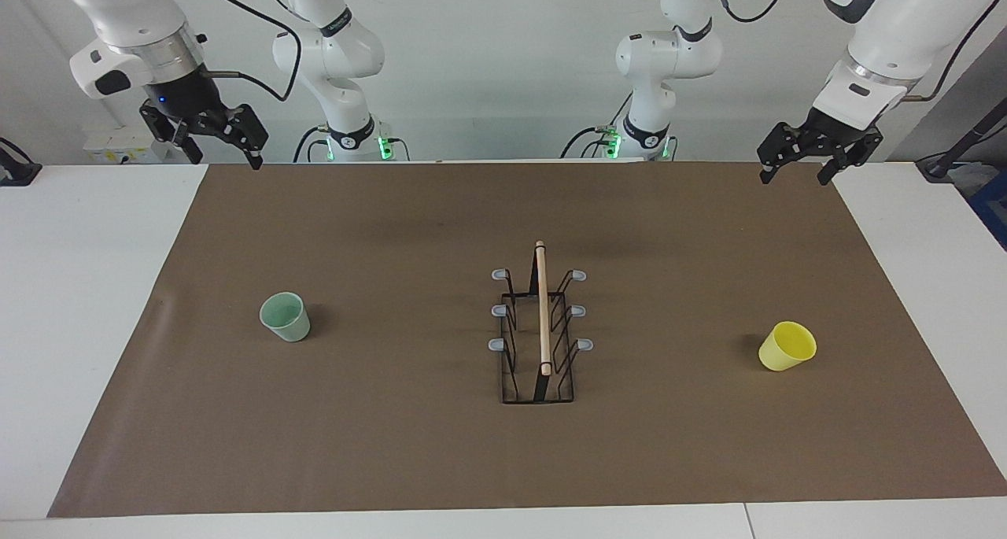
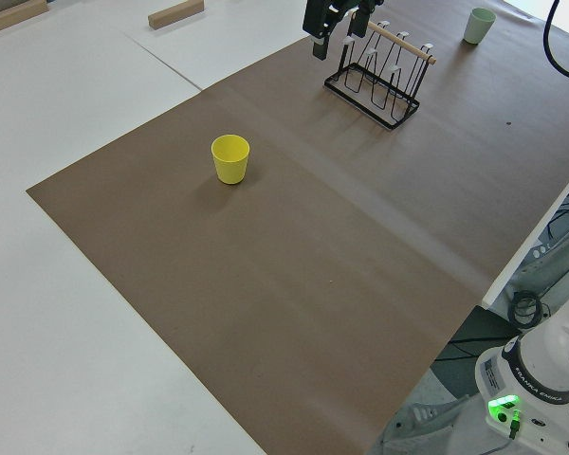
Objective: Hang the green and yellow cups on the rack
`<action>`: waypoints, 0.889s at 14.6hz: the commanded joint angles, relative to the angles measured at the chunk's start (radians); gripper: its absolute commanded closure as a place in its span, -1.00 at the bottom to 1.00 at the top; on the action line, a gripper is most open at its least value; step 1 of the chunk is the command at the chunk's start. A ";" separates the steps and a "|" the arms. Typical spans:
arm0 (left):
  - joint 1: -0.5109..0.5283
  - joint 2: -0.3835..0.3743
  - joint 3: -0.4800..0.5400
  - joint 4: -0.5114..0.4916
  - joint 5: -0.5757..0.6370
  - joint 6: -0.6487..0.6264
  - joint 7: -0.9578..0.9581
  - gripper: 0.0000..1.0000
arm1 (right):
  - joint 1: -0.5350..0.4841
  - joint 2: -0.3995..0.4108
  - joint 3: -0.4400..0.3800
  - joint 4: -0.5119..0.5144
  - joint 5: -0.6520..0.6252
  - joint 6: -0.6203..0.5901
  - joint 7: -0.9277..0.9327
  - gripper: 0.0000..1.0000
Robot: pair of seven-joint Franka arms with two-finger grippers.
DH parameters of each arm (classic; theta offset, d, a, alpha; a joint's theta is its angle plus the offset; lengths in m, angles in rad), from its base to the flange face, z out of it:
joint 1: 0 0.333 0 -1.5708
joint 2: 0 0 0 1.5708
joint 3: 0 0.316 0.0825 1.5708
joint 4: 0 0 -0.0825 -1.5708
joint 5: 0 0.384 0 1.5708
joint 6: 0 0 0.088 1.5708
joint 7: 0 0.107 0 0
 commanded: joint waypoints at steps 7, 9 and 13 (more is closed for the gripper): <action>-0.010 -0.004 -0.005 -0.003 -0.026 0.001 0.004 -1.00 | -0.001 0.025 0.003 -0.007 0.017 0.033 -0.002 -1.00; -0.012 0.012 0.000 0.013 -0.027 -0.001 0.003 -1.00 | -0.001 0.020 0.003 -0.018 0.019 0.031 0.002 -1.00; -0.009 0.159 0.007 0.168 -0.030 -0.047 0.000 -1.00 | 0.036 0.009 0.003 -0.039 0.019 0.030 -0.001 -1.00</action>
